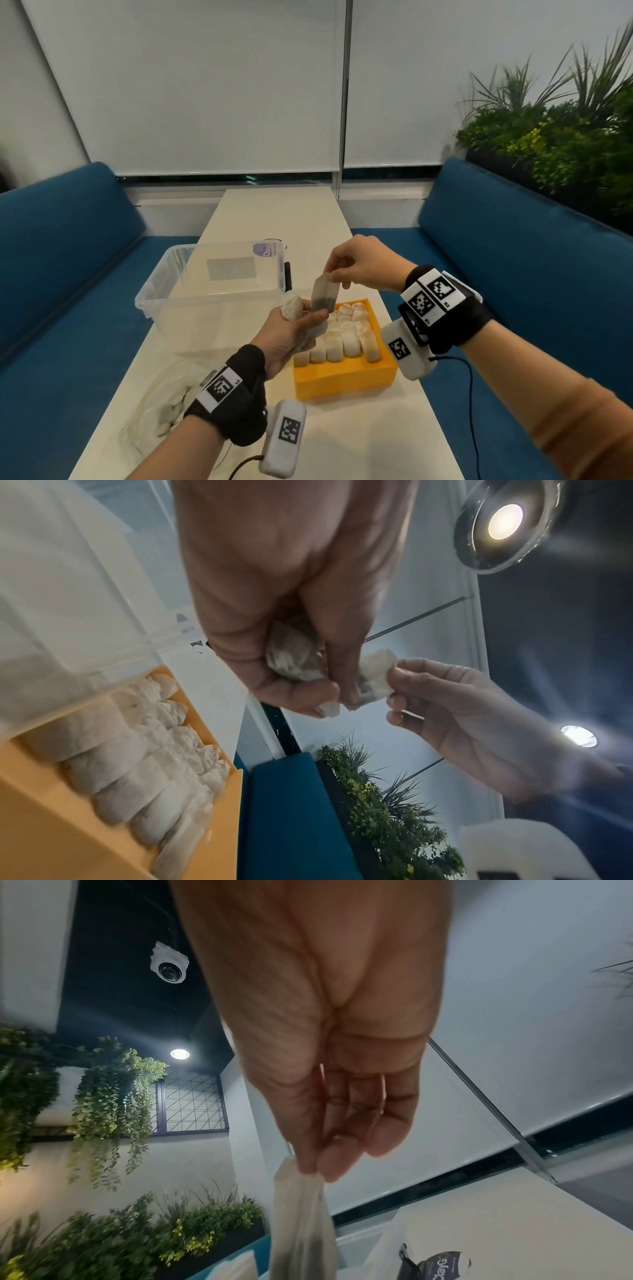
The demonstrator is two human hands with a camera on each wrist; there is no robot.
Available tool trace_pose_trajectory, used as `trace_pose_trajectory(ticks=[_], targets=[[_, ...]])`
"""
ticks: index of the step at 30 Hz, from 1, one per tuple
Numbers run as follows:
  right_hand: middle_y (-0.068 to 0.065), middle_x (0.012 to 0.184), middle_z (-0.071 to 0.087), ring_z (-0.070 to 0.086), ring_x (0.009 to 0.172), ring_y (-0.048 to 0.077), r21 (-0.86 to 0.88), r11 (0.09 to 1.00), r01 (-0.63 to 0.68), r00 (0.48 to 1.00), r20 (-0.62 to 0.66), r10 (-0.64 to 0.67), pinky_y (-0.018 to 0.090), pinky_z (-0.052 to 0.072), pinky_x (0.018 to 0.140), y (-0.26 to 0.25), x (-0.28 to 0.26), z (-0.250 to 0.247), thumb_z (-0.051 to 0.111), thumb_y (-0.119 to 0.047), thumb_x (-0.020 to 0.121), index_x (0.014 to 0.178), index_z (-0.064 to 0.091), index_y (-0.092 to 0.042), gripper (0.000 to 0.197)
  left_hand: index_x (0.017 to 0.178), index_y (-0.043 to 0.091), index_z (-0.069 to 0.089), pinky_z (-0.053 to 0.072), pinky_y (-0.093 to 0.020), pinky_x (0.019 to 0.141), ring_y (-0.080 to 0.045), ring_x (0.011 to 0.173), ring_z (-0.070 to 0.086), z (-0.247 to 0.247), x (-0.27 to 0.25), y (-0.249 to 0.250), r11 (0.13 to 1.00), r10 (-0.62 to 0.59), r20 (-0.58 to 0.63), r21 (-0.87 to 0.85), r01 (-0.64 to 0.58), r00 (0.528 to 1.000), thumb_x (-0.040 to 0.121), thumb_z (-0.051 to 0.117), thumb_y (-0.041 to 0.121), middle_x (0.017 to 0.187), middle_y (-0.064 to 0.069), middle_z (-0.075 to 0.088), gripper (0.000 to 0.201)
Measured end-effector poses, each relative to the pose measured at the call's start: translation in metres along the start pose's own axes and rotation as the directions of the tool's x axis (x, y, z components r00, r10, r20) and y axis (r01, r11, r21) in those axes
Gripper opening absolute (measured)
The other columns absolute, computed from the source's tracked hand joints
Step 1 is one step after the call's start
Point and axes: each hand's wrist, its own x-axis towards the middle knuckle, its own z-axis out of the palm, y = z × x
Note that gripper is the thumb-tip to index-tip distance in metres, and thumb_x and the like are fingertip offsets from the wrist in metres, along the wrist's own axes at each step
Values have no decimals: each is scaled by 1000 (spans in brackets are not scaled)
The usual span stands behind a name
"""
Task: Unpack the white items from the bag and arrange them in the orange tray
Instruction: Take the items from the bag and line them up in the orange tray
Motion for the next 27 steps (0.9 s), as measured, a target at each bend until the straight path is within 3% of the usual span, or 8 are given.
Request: trace_pose_trajectory(ticks=[6, 9, 13, 17, 19, 21, 23, 27], targets=[[-3, 85, 66, 55, 63, 4, -105, 993, -49, 998, -35, 45, 7, 42, 55, 23, 4, 5, 64, -17, 88, 98, 71, -12, 13, 107, 13, 67, 50, -25, 60, -19, 85, 58, -5, -3, -14, 992, -89, -45, -97, 84, 995, 85, 72, 16, 106, -10, 65, 23], [3, 95, 68, 56, 73, 8, -184, 977, -108, 994, -24, 105, 14, 43, 64, 45, 7, 17, 61, -14, 89, 99, 72, -11, 15, 107, 14, 69, 51, -24, 57, -20, 92, 60, -10, -4, -22, 982, -126, -76, -153, 114, 989, 83, 72, 14, 113, -8, 66, 24], [3, 99, 67, 61, 89, 18, -245, 951, -188, 980, 21, 200, 34, 54, 82, 76, 5, 43, 58, -11, 89, 96, 72, -13, 16, 110, 12, 68, 53, -24, 57, -21, 90, 59, -15, -5, -31, 966, -176, -96, -209, 153, 980, 83, 72, 12, 118, -12, 64, 27], [3, 93, 69, 61, 83, 17, -291, 939, -182, 951, 190, 243, 24, 48, 72, 96, 3, 68, 62, -8, 86, 91, 72, -10, 12, 113, 10, 67, 53, -24, 59, -20, 90, 58, -19, -4, -39, 966, -178, -111, -208, 152, 978, 84, 71, 11, 113, -11, 64, 29], [4, 89, 66, 60, 78, 17, -305, 936, -176, 904, 327, 277, 20, 47, 66, 104, 6, 81, 65, -5, 84, 91, 73, -6, 10, 116, 11, 66, 52, -25, 61, -19, 89, 58, -22, -4, -42, 971, -172, -120, -185, 149, 978, 84, 71, 14, 108, -9, 65, 32], [7, 97, 61, 59, 77, 19, -334, 927, -169, 859, 412, 305, 18, 47, 61, 112, 13, 92, 67, -4, 83, 90, 72, -5, 8, 117, 12, 66, 51, -25, 62, -17, 88, 59, -26, -3, -45, 972, -180, -127, -172, 158, 975, 84, 71, 16, 104, -7, 66, 33], [9, 109, 61, 57, 80, 20, -379, 911, -162, 838, 435, 330, 20, 47, 62, 118, 23, 101, 67, -4, 84, 93, 72, -6, 11, 116, 12, 66, 51, -25, 61, -16, 87, 60, -31, -2, -47, 970, -192, -142, -175, 166, 971, 84, 71, 16, 102, -7, 67, 33], [14, 105, 68, 65, 85, 27, -415, 886, -207, 853, 368, 371, 31, 55, 76, 133, 45, 114, 65, -1, 83, 94, 74, -5, 14, 116, 11, 66, 52, -25, 62, -16, 84, 60, -39, -1, -50, 966, -203, -174, -194, 168, 964, 83, 72, 17, 103, -9, 68, 34]])
